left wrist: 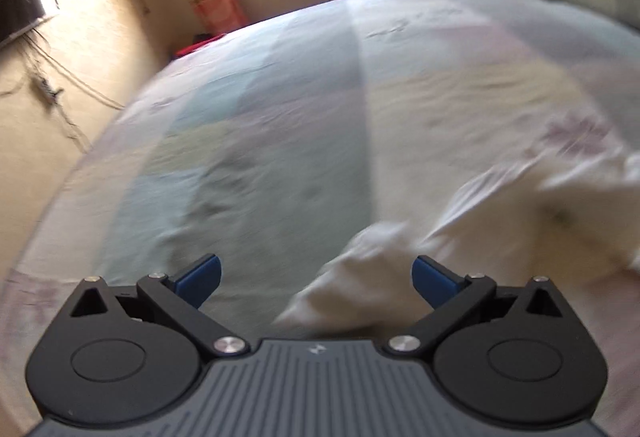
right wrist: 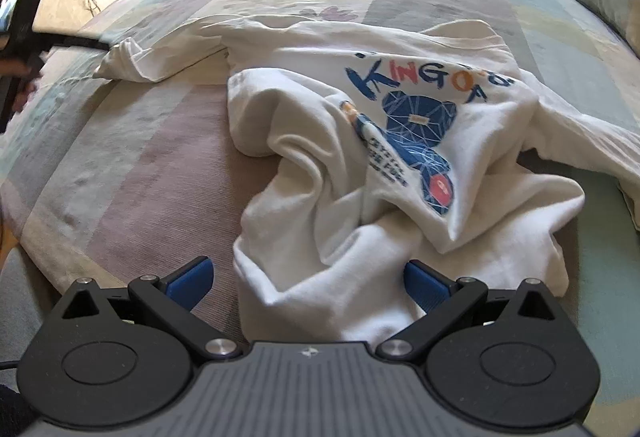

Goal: Fold clothes

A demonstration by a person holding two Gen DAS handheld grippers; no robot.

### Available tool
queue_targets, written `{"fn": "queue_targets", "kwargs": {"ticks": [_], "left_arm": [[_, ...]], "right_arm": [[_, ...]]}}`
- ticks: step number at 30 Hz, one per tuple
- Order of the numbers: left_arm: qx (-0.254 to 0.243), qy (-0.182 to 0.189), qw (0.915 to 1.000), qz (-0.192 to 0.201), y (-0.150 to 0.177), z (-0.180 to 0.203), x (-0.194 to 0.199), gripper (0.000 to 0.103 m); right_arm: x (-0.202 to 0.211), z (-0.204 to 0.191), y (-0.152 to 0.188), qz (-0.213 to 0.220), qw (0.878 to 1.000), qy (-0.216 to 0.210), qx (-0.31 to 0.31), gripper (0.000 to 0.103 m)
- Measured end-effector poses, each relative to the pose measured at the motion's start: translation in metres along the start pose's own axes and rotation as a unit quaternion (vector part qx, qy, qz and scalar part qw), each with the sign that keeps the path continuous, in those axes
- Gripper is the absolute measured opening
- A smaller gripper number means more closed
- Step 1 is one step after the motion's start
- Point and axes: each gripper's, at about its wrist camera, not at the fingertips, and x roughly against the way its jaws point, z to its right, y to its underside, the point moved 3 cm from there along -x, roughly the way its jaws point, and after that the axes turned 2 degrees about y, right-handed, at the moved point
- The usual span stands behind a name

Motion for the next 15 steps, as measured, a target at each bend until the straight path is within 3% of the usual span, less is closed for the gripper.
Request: {"fn": "queue_targets", "kwargs": {"ticks": [3, 7, 15], "left_arm": [[-0.001, -0.001, 0.9996, -0.027, -0.006, 0.019, -0.022, 0.102], [0.014, -0.011, 0.9957, -0.091, 0.014, 0.021, -0.061, 0.102], [0.064, -0.019, 0.9861, -0.152, 0.055, -0.038, -0.059, 0.103]], "right_arm": [[0.002, -0.004, 0.0, -0.001, 1.0, 0.002, 0.006, 0.103], [0.008, 0.0, 0.001, 0.002, 1.0, 0.007, 0.003, 0.103], [0.003, 0.003, -0.003, 0.0, 1.0, -0.001, -0.005, 0.103]]}}
